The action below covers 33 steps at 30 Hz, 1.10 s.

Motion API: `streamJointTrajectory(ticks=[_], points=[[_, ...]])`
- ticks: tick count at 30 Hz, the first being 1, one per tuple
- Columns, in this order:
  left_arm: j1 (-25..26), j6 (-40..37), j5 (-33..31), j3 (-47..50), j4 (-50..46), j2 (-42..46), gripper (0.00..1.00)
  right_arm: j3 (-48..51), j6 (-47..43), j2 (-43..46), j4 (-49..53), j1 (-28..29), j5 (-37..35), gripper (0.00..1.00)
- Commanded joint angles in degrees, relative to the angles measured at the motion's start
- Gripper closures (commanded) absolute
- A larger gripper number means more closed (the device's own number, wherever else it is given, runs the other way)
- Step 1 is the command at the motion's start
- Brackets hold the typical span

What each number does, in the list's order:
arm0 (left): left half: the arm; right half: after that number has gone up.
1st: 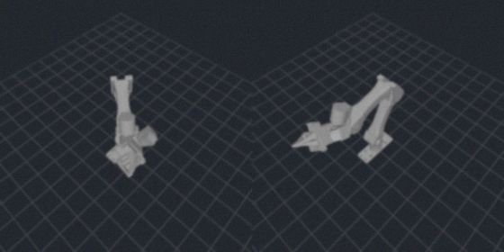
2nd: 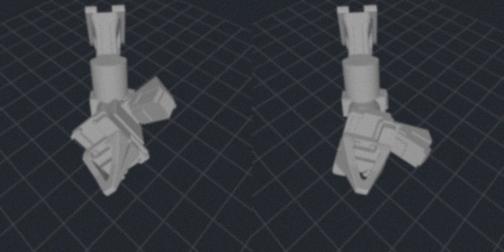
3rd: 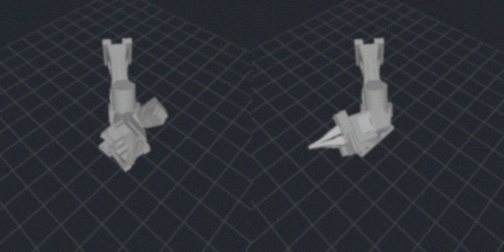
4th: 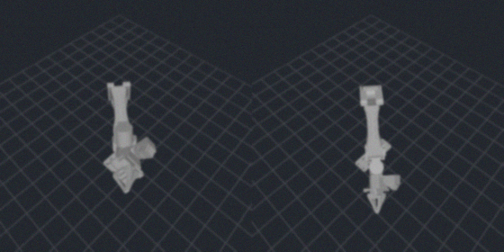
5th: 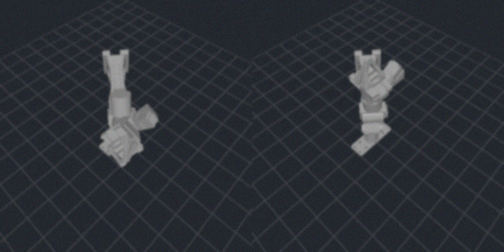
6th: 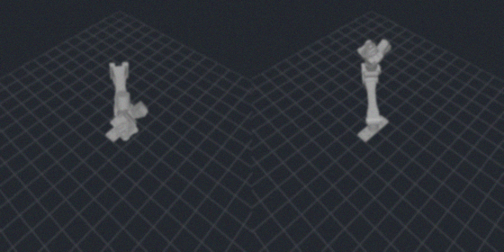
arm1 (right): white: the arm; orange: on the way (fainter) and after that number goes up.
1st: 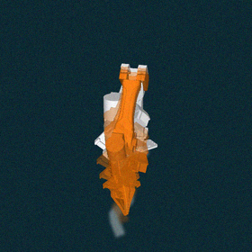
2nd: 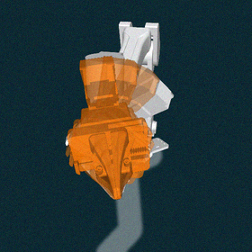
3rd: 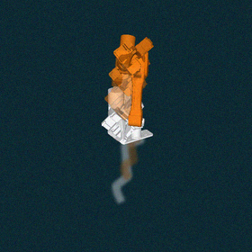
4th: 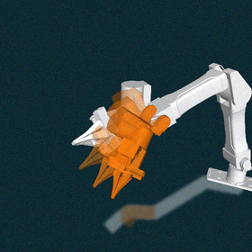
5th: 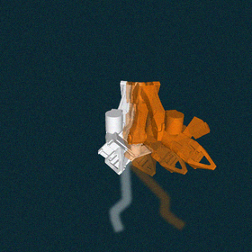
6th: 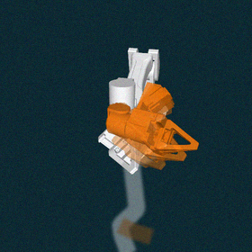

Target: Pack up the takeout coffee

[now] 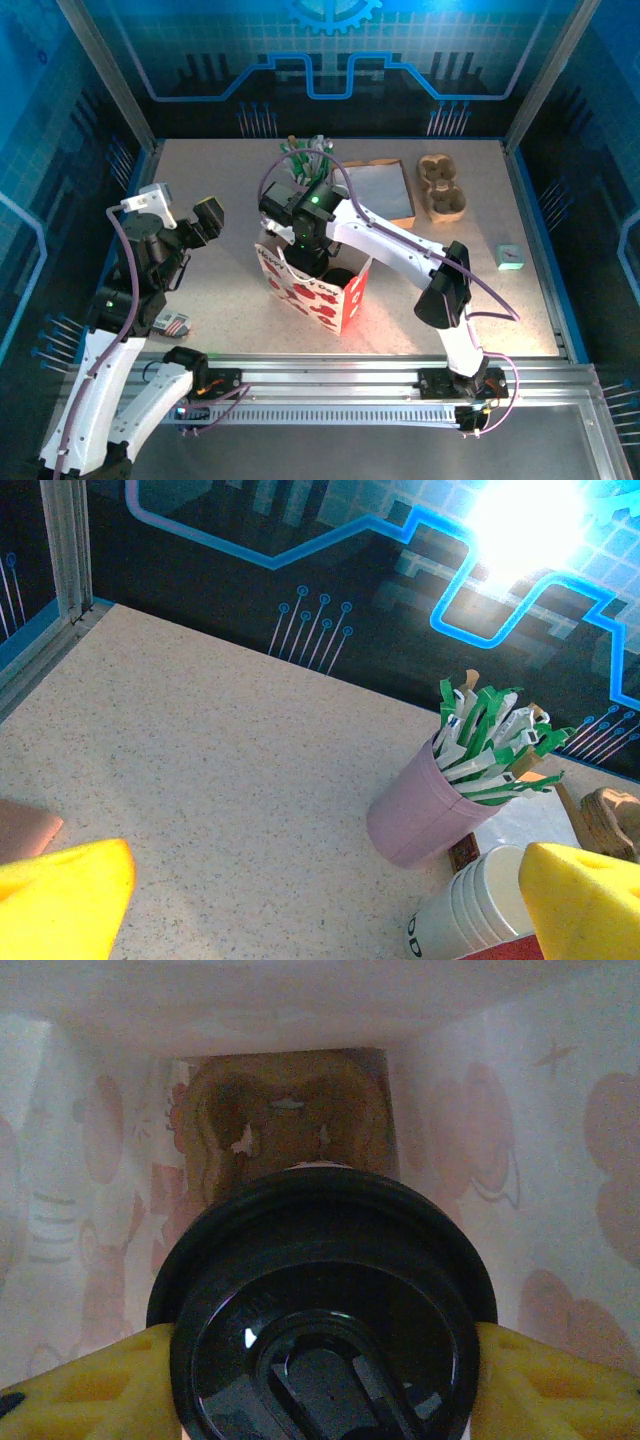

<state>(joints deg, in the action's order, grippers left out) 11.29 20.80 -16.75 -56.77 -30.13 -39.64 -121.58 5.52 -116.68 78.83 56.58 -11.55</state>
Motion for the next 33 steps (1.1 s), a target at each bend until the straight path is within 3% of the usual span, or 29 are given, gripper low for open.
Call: streamJointTrajectory(ticks=[1,33], points=[[-0.4,-1.1,-1.0,0.9,2.1,0.6,0.01,0.5,0.0,0.0,0.6,0.1,-0.2,0.51],[-0.4,-1.2,-0.9,0.9,2.1,1.0,0.01,-2.2,0.4,-2.8,1.9,-0.4,0.3,0.52]])
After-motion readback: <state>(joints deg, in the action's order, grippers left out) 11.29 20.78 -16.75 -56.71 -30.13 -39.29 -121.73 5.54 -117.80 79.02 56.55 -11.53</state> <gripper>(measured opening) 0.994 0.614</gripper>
